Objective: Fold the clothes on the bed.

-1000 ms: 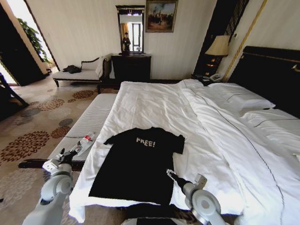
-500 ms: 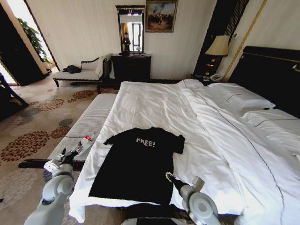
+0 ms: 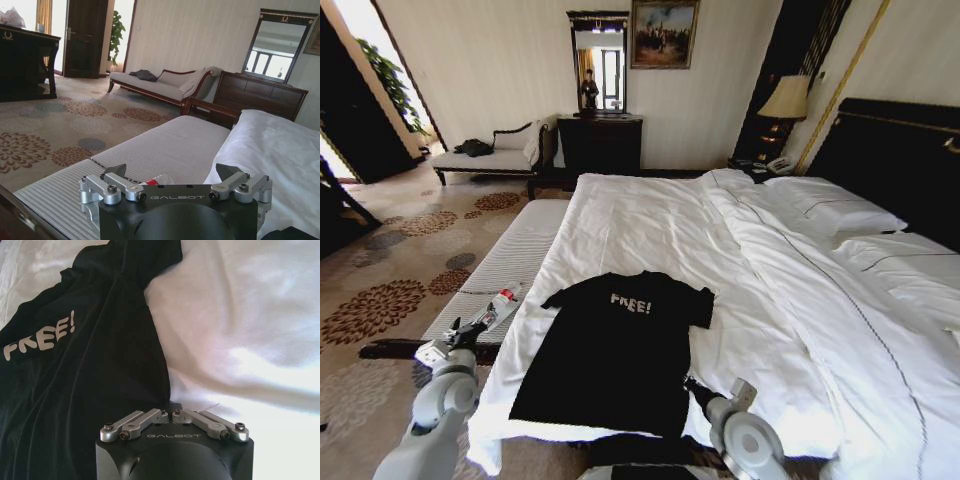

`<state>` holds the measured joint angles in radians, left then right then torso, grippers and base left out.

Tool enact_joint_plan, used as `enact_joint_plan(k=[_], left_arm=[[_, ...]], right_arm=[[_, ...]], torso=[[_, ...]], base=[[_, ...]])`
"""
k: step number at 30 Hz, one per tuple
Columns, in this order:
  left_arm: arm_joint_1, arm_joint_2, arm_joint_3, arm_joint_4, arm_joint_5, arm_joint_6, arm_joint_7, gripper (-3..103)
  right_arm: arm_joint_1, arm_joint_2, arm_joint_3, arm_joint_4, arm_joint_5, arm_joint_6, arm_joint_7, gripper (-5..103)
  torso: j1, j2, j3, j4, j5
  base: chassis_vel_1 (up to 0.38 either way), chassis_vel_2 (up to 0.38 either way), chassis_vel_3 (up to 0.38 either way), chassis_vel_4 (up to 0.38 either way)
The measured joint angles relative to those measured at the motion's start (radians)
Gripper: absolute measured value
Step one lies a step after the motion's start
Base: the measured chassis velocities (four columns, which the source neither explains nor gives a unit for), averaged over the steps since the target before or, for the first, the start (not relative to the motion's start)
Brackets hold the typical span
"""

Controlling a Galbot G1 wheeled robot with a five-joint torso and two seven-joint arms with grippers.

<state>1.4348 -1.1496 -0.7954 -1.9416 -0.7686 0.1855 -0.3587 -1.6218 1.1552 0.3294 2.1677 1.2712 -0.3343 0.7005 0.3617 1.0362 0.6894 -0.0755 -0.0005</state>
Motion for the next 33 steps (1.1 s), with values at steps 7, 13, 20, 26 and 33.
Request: enact_joint_plan(k=[7,13,20,26,33], left_arm=[[-0.006,-0.002,0.003,0.004,0.000,0.000,0.000,100],[-0.011,-0.002,0.005,0.008,0.001,0.000,0.000,100],[-0.019,0.009,0.007,0.008,-0.001,0.002,-0.001,100],[-0.038,0.050,0.031,0.007,-0.006,0.008,-0.004,100],[-0.202,0.163,0.153,0.051,-0.058,0.041,-0.018,100]], right_arm=[[-0.031,-0.024,0.007,0.034,0.009,-0.006,0.022,0],[-0.063,-0.049,0.008,0.052,0.009,-0.011,0.053,0],[-0.070,-0.064,0.012,0.048,0.003,-0.012,0.067,0],[-0.058,-0.049,0.016,0.039,-0.032,-0.010,0.066,5],[-0.001,-0.037,0.093,0.081,-0.130,0.030,-0.007,37]], torso=[[0.000,0.000,0.000,0.0000,0.0000],[0.000,0.000,0.000,0.0000,0.0000],[0.000,0.000,0.000,0.0000,0.0000],[0.000,0.000,0.000,-0.0004,-0.0003],[0.000,0.000,0.000,-0.0002,-0.0001]], base=[[0.000,0.000,0.000,0.000],[0.000,0.000,0.000,0.000],[0.000,0.000,0.000,0.000],[0.000,0.000,0.000,0.000],[0.000,0.000,0.000,0.000]])
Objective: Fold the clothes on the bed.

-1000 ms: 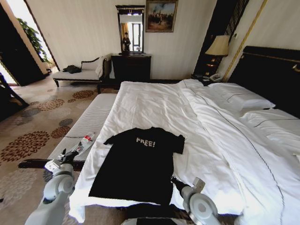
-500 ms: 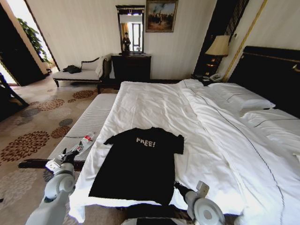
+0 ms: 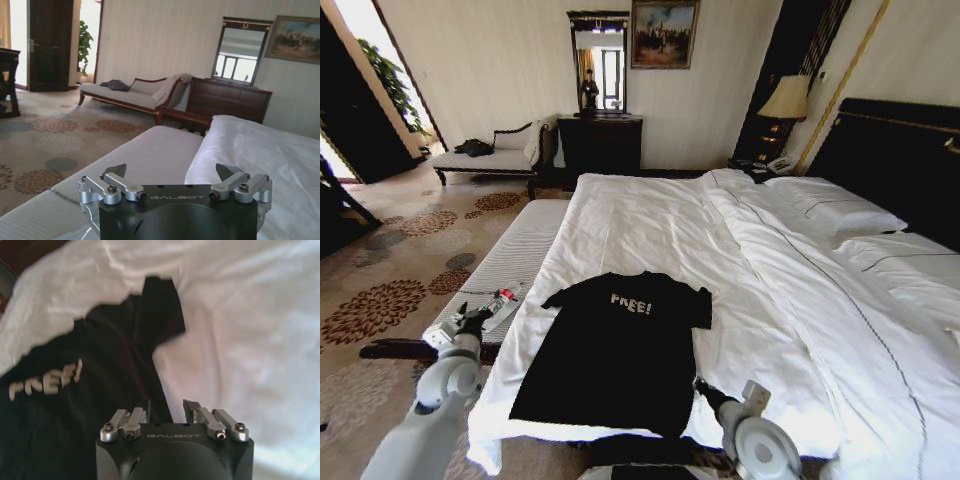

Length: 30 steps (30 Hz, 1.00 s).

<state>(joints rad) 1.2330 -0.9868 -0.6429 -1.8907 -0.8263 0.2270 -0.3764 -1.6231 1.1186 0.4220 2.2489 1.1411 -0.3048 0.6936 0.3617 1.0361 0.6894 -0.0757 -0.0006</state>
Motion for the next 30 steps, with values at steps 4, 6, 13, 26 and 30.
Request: enact_joint_plan(k=[4,6,13,26,30], left_arm=[[-0.141,0.041,0.115,0.064,-0.072,0.039,-0.006,100],[-0.167,0.046,0.141,0.077,-0.106,0.054,-0.010,100],[-0.363,0.004,0.339,0.265,-0.243,0.159,-0.036,100],[-0.284,-0.027,0.416,0.314,-0.034,0.117,0.067,100],[-0.254,-0.006,0.423,0.294,0.029,0.082,0.104,100]], right_arm=[[0.070,-0.001,0.069,-0.007,-0.004,0.020,-0.034,48],[0.099,-0.004,0.074,-0.021,0.008,0.021,-0.037,60],[0.188,0.017,0.059,-0.106,0.049,0.018,-0.032,81],[0.191,0.039,0.064,-0.158,0.053,0.018,-0.012,100],[0.190,0.045,0.056,-0.163,0.048,0.018,-0.008,100]], torso=[[0.000,0.000,0.000,-0.0007,0.0002],[0.000,0.000,0.000,-0.0004,0.0002],[0.000,0.000,0.000,-0.0009,0.0000],[0.000,0.000,0.000,0.0007,0.0000],[0.000,0.000,0.000,0.0004,0.0002]], base=[[0.000,0.000,0.000,0.000],[0.000,0.000,0.000,0.000],[0.000,0.000,0.000,0.000],[0.000,0.000,0.000,0.000],[0.000,0.000,0.000,0.000]])
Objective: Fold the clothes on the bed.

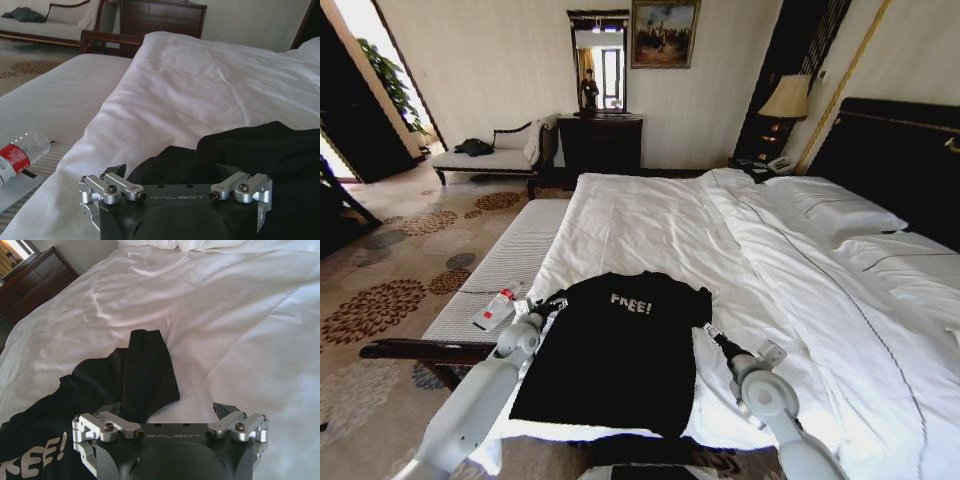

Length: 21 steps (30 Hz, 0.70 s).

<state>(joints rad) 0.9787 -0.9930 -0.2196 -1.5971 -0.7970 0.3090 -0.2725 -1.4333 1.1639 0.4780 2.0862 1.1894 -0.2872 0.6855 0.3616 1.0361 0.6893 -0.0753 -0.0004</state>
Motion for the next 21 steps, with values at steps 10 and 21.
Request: enact_joint_plan(k=[10,21], left_arm=[[-0.031,0.029,0.052,0.006,0.025,-0.022,0.017,101],[-0.065,0.013,0.094,0.032,0.003,-0.019,0.001,58]], right_arm=[[-0.012,0.009,-0.001,0.008,-0.003,0.000,0.009,100],[-0.017,0.016,0.004,0.013,-0.002,0.000,0.017,100]], torso=[[0.000,0.000,0.000,-0.0004,-0.0001],[0.000,0.000,0.000,-0.0002,-0.0001]], base=[[0.000,0.000,0.000,0.000],[0.000,0.000,0.000,0.000]])
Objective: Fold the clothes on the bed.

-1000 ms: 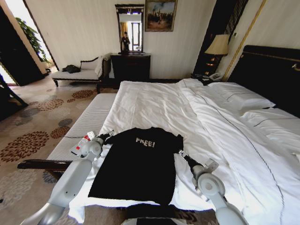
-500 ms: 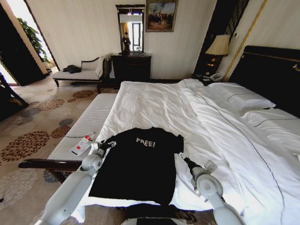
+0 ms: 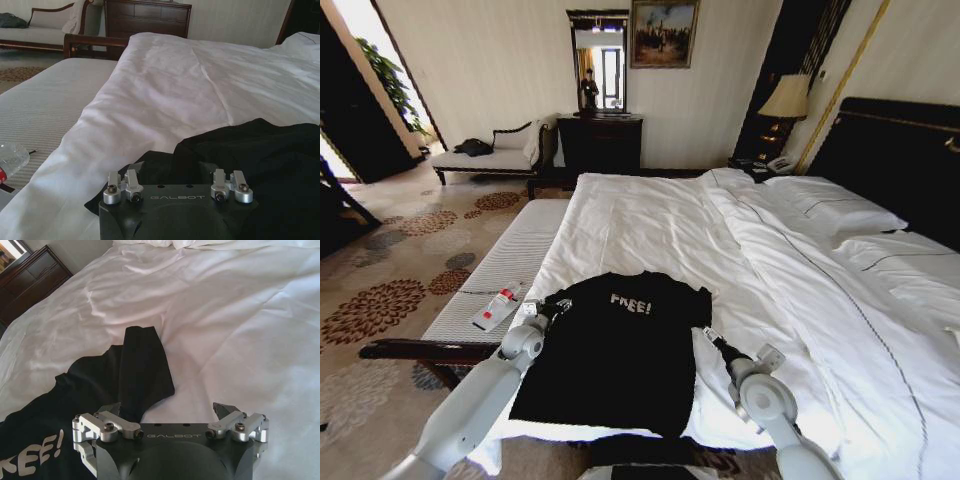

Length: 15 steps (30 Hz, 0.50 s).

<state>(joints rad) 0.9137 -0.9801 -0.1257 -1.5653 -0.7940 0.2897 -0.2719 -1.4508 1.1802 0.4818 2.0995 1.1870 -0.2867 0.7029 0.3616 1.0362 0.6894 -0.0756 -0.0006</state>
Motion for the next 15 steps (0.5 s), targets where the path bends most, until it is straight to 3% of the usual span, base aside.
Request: enact_joint_plan(k=[2,5,7,11,15], left_arm=[[0.000,-0.001,0.000,0.001,-0.001,0.000,-0.001,58],[-0.004,-0.008,-0.001,0.011,-0.014,0.001,-0.003,43],[-0.005,-0.009,-0.001,0.012,-0.015,0.001,-0.003,43],[-0.019,-0.015,-0.002,0.023,-0.026,0.002,-0.007,21],[-0.040,-0.022,-0.002,0.037,-0.034,0.001,-0.014,10]], right_arm=[[0.000,0.000,0.000,0.000,0.000,0.000,0.000,100],[0.001,0.000,-0.002,-0.001,0.000,0.000,0.002,100],[0.001,0.000,-0.002,-0.002,0.000,0.000,0.002,100],[0.000,0.001,-0.002,-0.003,0.000,0.000,0.003,100],[-0.003,0.004,-0.003,-0.004,0.000,0.001,0.003,100]], torso=[[0.000,0.000,0.000,0.0000,0.0000],[0.000,0.000,0.000,0.0000,0.0000],[0.000,0.000,0.000,0.0000,0.0000],[0.000,0.000,0.000,0.0001,0.0000],[0.000,0.000,0.000,0.0001,0.0000]], base=[[0.000,0.000,0.000,0.000],[0.000,0.000,0.000,0.000],[0.000,0.000,0.000,0.000],[0.000,0.000,0.000,0.000],[0.000,0.000,0.000,0.000]])
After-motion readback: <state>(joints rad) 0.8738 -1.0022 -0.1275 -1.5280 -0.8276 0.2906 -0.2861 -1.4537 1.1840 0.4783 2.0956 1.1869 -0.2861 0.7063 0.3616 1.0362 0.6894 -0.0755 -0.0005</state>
